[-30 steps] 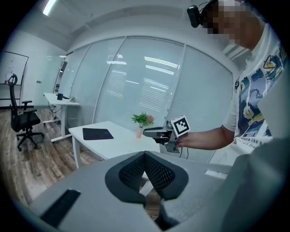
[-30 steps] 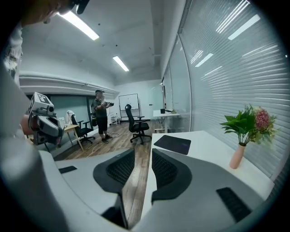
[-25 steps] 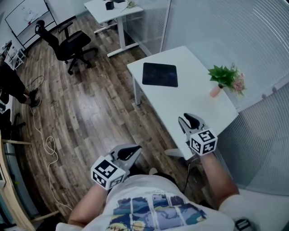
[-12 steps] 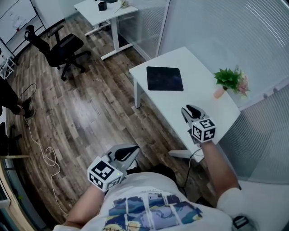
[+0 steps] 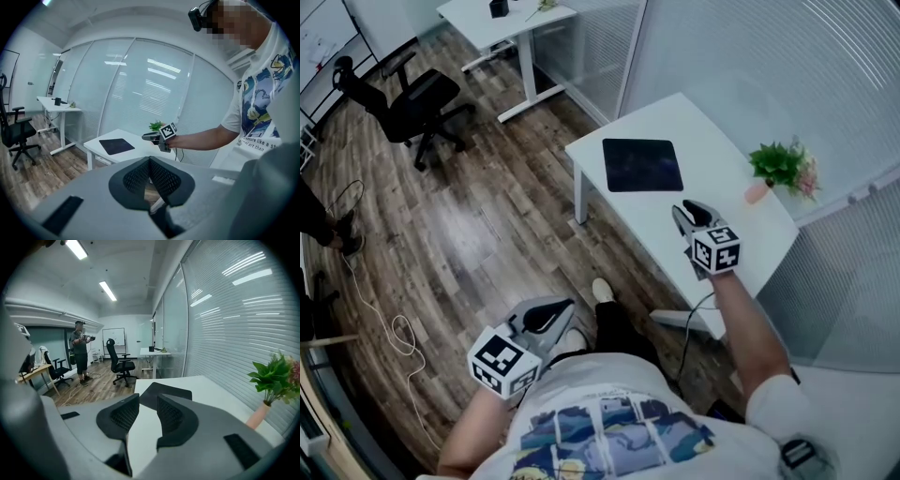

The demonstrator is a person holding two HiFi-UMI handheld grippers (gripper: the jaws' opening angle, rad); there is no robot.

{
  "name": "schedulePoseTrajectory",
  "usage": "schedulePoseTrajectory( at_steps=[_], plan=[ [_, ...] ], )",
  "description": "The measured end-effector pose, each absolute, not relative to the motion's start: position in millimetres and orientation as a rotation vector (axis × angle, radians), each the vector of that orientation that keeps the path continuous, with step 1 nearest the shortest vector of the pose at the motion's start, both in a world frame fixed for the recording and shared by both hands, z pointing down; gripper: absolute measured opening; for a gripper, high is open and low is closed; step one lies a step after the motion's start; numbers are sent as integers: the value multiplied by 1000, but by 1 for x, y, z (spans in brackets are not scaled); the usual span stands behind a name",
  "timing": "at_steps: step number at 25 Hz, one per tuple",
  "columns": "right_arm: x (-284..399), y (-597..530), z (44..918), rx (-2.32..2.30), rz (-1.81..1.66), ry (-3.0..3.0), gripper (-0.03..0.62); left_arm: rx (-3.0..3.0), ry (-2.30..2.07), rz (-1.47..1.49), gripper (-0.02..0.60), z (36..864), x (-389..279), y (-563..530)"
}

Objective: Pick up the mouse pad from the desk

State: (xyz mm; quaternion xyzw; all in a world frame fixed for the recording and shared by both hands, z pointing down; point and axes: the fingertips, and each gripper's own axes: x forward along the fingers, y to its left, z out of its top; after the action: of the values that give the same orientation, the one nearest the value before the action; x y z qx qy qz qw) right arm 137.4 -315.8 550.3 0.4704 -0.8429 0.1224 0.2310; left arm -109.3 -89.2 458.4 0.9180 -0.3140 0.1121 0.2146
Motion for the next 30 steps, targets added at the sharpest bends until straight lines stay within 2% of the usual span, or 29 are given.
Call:
schedulePoseTrajectory(
  at_steps=[30],
  plan=[
    [195, -569, 658, 1193, 420, -2211, 138, 2367, -1094, 363, 2, 474, -92, -275]
  ],
)
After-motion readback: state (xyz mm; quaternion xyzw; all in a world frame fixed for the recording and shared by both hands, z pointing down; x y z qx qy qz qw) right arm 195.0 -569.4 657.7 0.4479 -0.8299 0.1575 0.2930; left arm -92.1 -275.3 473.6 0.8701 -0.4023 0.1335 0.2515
